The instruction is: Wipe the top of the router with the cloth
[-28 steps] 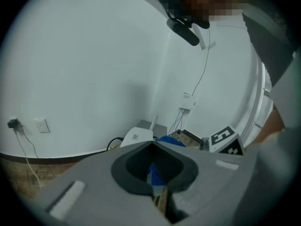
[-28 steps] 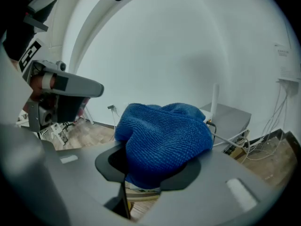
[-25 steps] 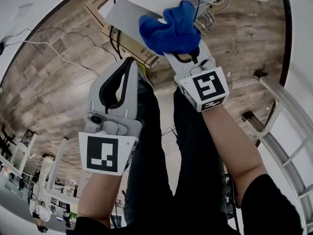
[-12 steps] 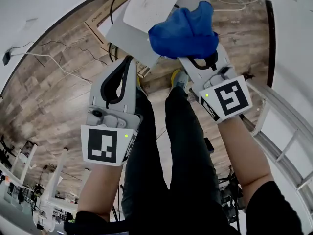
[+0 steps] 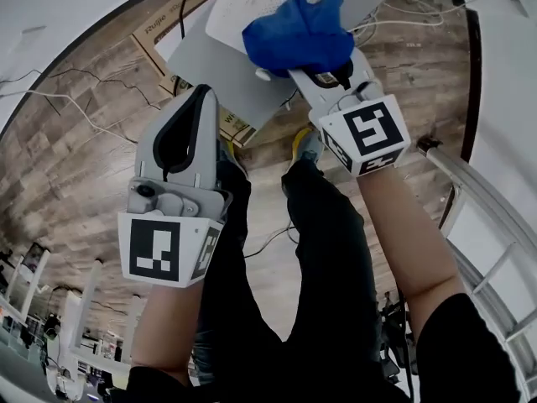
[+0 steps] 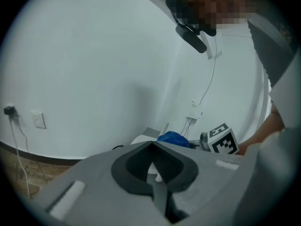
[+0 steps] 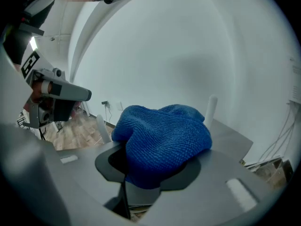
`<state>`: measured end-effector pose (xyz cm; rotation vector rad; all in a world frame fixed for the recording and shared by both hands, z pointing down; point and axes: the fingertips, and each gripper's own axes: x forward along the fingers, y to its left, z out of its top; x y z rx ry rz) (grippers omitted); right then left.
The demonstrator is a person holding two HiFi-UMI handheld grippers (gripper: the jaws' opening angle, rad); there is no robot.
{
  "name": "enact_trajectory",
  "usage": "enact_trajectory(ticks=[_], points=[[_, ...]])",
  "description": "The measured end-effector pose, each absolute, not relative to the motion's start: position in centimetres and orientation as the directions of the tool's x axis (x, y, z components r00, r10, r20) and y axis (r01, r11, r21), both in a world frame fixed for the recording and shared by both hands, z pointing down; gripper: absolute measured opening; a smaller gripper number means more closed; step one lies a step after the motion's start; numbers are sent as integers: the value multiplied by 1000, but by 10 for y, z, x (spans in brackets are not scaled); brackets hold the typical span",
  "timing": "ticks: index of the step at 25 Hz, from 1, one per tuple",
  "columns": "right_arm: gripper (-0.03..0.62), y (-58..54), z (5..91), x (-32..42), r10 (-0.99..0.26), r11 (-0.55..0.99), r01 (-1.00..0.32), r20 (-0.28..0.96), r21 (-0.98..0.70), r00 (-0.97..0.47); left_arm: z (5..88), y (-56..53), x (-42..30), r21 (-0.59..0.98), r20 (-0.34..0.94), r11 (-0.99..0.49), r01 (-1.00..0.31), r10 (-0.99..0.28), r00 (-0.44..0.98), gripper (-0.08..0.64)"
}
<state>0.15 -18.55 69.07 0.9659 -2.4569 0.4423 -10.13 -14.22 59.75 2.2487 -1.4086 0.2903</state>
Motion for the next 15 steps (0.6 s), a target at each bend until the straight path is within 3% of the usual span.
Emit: enact_trajectory(ticks=[15], points=[[164,-205,699,-7,-532,685,-724,619,-87,-578,610,-146,-125,335,495,-346,-876,-727,476,0]])
